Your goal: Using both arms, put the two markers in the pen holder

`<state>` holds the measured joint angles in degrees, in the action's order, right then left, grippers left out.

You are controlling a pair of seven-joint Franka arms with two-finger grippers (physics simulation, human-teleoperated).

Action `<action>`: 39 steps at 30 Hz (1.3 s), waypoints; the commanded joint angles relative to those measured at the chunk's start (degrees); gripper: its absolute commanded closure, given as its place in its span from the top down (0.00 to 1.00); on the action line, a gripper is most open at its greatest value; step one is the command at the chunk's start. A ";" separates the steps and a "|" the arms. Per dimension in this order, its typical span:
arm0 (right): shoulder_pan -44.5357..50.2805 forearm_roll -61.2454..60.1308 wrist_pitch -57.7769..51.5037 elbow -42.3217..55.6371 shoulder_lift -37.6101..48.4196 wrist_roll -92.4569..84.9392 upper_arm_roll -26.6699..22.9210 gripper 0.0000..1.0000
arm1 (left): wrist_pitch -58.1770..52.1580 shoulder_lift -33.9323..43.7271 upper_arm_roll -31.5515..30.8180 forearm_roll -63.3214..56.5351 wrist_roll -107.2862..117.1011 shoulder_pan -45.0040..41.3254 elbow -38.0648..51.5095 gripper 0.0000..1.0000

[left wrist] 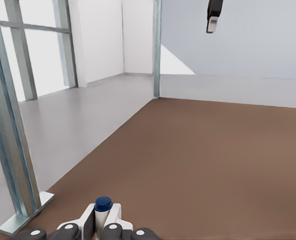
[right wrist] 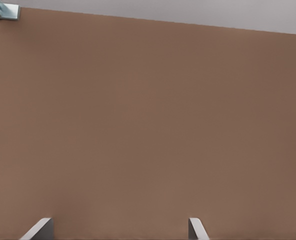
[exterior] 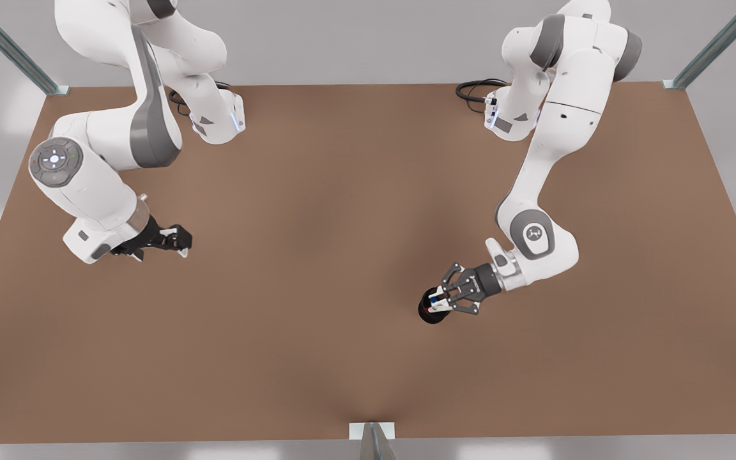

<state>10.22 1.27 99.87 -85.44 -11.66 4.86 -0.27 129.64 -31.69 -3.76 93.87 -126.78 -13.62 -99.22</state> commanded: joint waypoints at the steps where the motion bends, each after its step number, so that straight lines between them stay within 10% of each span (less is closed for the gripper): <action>1: -0.03 -0.04 -0.72 -0.08 0.06 -1.61 0.00 1.00 | -0.44 0.05 -0.02 -0.17 -16.04 0.00 -0.71 0.21; 11: -0.03 -0.04 -0.73 -0.08 0.14 -1.61 0.00 1.00 | -0.52 1.37 -0.11 -0.17 -16.13 0.00 -4.75 0.21; 13: -0.03 -0.04 -0.73 -0.08 0.14 -1.61 0.00 1.00 | -0.79 1.63 -0.54 -0.26 -16.22 -0.18 -4.49 1.00; 18: -0.03 -0.04 -0.73 -0.08 0.06 -1.61 0.00 1.00 | 0.26 6.46 0.33 -7.10 -6.66 -0.09 -3.52 1.00; 21: -0.03 -0.04 -0.73 -0.08 0.06 -1.61 0.00 1.00 | 3.08 12.26 2.44 -61.67 64.51 0.26 3.07 1.00; 25: -0.03 -0.04 -0.73 -0.08 0.06 -1.61 0.00 1.00 | -31.11 17.19 8.77 -93.07 120.25 0.61 16.16 1.00; 39: -0.03 -0.04 -0.73 0.01 0.06 -1.61 0.00 1.00 | -40.25 14.37 -0.55 -97.56 131.61 10.11 24.96 1.00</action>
<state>10.19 1.27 99.16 -85.48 -11.66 3.48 -0.26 91.93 -17.13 -4.33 -3.01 -47.07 -3.59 -74.50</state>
